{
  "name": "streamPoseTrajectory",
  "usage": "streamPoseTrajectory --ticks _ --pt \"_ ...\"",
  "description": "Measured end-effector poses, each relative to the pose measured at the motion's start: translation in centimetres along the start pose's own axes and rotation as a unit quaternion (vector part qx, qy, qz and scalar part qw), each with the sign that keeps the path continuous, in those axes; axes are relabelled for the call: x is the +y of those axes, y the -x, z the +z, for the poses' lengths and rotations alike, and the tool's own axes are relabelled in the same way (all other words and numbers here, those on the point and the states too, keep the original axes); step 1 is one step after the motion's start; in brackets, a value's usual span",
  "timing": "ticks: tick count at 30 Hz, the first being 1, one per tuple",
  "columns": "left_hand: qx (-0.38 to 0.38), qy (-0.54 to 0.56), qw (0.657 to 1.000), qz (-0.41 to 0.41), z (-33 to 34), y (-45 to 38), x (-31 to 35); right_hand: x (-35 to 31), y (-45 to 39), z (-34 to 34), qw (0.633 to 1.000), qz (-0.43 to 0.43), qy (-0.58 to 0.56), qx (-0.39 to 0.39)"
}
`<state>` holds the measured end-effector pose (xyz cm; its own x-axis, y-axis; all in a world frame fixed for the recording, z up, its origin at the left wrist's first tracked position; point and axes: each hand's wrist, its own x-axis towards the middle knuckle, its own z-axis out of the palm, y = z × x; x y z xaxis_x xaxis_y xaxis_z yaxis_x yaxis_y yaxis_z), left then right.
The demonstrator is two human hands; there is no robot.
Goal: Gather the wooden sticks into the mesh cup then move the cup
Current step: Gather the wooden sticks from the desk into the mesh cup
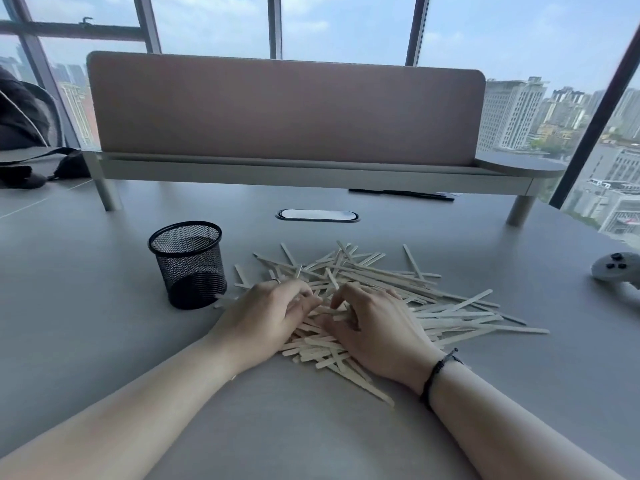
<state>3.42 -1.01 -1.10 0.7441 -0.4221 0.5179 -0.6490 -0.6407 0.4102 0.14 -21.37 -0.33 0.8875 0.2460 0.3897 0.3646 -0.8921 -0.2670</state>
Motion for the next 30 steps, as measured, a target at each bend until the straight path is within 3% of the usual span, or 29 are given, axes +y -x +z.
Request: streamPoseTrajectory --ticks 6,9,13,17,26,30 --pt "0.052 -0.004 0.996 0.076 -0.5 -0.1 0.4 0.2 0.1 -0.8 0.999 0.003 -0.025 0.037" --pt "0.056 -0.015 0.997 0.057 -1.0 0.1 1.1 0.5 0.3 -1.0 0.998 -0.02 -0.02 0.047" --pt "-0.004 -0.02 1.0 -0.002 -1.8 0.7 1.5 1.0 0.4 -1.1 0.996 -0.012 -0.045 0.074" --pt "-0.085 -0.094 0.991 -0.036 -2.1 1.3 2.1 1.5 0.4 -1.4 0.993 -0.006 -0.072 0.095" --pt "-0.061 -0.114 0.991 0.016 -1.4 1.8 2.9 1.2 0.5 -0.8 0.995 -0.021 -0.077 0.061" --pt "-0.029 -0.144 0.986 0.08 -1.2 1.7 2.5 1.0 0.6 -0.7 0.995 -0.034 -0.067 0.061"
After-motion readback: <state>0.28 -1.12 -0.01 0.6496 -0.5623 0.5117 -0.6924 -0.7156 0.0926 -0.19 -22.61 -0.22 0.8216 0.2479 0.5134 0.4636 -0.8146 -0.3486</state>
